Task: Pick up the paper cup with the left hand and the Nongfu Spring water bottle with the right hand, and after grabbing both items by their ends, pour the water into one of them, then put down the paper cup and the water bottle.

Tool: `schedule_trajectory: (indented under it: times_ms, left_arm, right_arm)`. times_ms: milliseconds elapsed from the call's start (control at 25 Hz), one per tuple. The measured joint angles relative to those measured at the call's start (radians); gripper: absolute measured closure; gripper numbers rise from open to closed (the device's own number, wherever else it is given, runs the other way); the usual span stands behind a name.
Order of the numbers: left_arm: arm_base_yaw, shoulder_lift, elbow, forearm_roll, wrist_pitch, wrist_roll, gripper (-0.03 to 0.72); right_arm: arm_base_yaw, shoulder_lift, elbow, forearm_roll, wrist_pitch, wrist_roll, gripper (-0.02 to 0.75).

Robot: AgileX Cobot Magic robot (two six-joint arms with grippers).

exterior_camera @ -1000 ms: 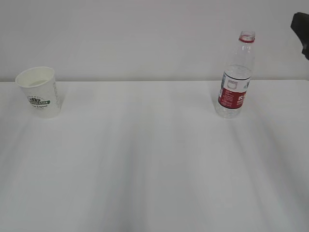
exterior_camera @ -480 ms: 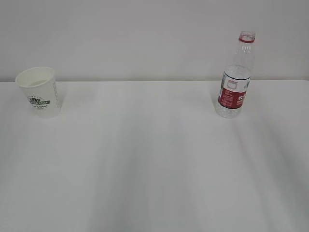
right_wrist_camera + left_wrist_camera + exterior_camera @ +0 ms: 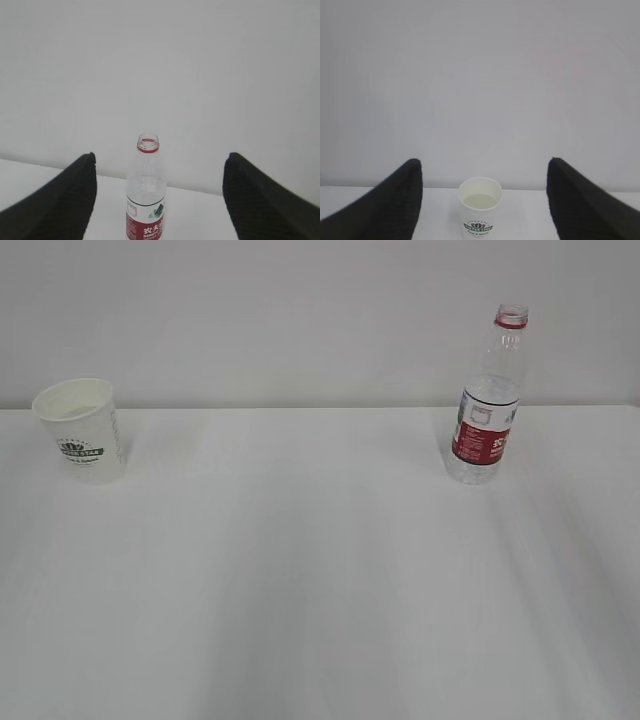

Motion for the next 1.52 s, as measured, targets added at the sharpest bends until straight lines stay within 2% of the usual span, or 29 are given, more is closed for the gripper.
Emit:
schedule_trajectory:
  times_ms: [1240,1520]
  left_arm:
    - [0.000,-0.002,-0.187,0.000,0.560,0.000,0.127]
    - [0.000,-0.002,-0.190,-0.003,0.682,0.050,0.127]
  right_arm:
    - [0.000,-0.313,0.008,0.000,0.620,0.000,0.147]
    - [0.000,-0.338,-0.026,0.002,0.764,0.000,0.147]
